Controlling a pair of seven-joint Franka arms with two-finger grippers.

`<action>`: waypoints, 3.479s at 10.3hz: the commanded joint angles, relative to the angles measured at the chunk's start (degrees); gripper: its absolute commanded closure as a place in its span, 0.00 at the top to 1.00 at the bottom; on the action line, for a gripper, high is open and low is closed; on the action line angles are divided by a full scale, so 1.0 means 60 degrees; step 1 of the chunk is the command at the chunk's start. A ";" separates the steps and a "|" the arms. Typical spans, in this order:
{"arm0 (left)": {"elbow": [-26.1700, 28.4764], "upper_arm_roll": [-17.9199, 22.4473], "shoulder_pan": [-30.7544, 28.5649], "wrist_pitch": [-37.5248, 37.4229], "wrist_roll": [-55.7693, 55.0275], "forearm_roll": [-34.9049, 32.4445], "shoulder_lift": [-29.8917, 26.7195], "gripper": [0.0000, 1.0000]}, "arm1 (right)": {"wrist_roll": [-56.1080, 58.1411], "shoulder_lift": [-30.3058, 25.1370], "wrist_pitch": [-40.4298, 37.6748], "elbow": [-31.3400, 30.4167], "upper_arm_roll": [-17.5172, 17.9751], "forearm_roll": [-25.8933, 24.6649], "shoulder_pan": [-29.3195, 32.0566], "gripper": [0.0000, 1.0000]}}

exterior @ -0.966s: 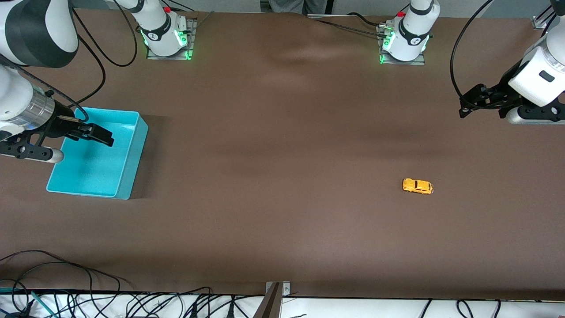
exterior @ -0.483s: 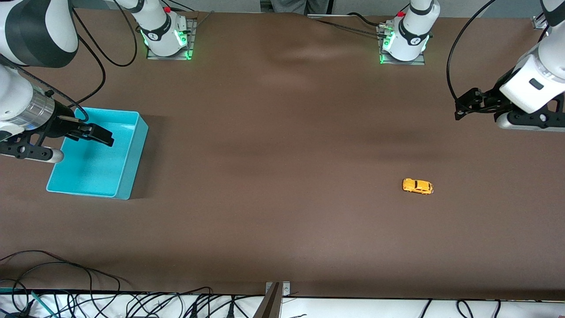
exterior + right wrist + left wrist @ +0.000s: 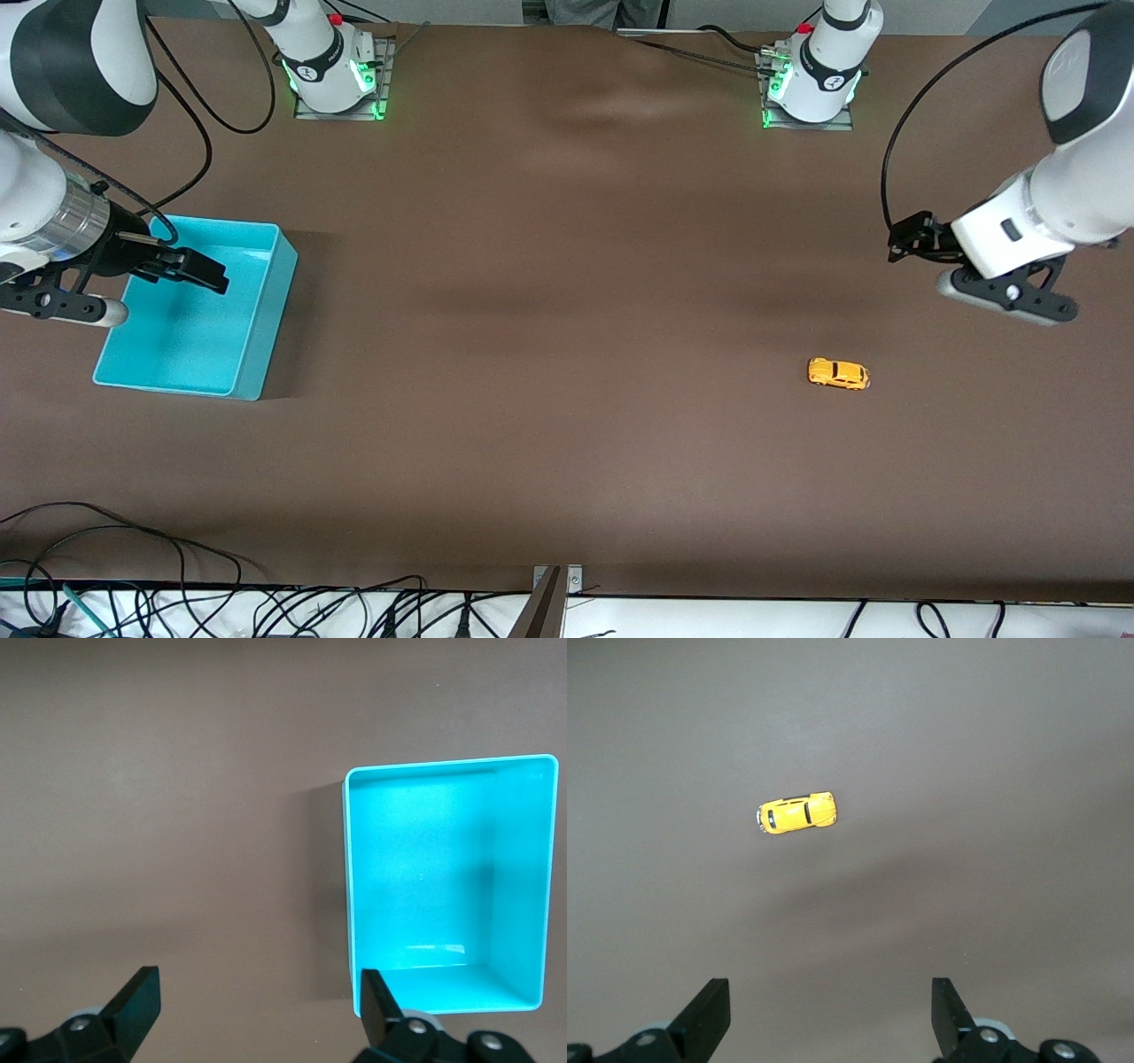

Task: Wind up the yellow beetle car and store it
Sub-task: 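Move the left gripper down over the yellow beetle car, then close the left gripper on the yellow car's body, then drag the car backward along the table with the left gripper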

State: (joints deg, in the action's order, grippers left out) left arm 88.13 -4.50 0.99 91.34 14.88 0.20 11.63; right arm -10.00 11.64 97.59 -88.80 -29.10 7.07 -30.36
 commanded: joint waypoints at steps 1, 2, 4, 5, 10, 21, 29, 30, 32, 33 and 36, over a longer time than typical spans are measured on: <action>-0.0304 0.0003 -0.0267 0.0725 0.2110 0.0011 0.0740 1.00 | -0.0105 0.0052 -0.0063 0.0166 0.0016 0.0022 0.0035 1.00; -0.0304 -0.0011 -0.0543 0.1150 0.3266 0.0011 0.1120 1.00 | -0.0120 0.0052 -0.0063 0.0166 0.0016 0.0022 0.0035 1.00; -0.0158 -0.0011 -0.0764 0.2130 0.5333 0.0011 0.1765 1.00 | -0.0120 0.0052 -0.0063 0.0166 0.0016 0.0037 0.0035 1.00; -0.0056 0.0003 -0.0809 0.2498 0.6329 0.0011 0.2116 1.00 | -0.0120 0.0067 -0.0078 0.0166 0.0016 0.0037 0.0035 1.00; 0.1595 -0.0041 -0.0794 0.5058 0.9468 -0.0839 0.2838 1.00 | -0.0120 0.0053 -0.0063 0.0152 0.0016 0.0037 0.0035 1.00; 0.3944 -0.0041 -0.0751 0.8918 1.2740 -0.1029 0.3423 0.83 | -0.0120 0.0052 -0.0063 0.0152 0.0016 0.0037 0.0035 1.00; 0.3915 -0.0041 -0.0795 0.8743 1.2726 -0.1015 0.3438 0.01 | -0.0120 0.0052 -0.0063 0.0152 0.0016 0.0037 0.0035 1.00; 0.3930 -0.0041 -0.0824 0.8670 1.2726 -0.1015 0.3467 0.01 | -0.0120 0.0052 -0.0063 0.0152 0.0016 0.0037 0.0035 1.00; 0.3886 0.0003 -0.0998 0.8450 1.2697 -0.1015 0.3541 0.01 | -0.0120 0.0052 -0.0063 0.0152 0.0016 0.0037 0.0035 1.00; 0.3871 0.0003 -0.1261 0.8435 1.2696 -0.1015 0.3628 0.01 | -0.0120 0.0052 -0.0078 0.0152 0.0016 0.0037 0.0035 1.00; 0.3740 0.0003 -0.2183 0.8449 1.2769 -0.1029 0.3993 0.01 | -0.0120 0.0052 -0.0078 0.0137 0.0016 0.0037 0.0035 1.00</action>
State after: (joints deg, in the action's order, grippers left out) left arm 111.26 -4.28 -9.06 143.46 90.72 -4.58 32.28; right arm -10.12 11.70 97.57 -88.75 -29.09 7.08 -30.36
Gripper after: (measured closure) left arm 0.559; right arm 0.000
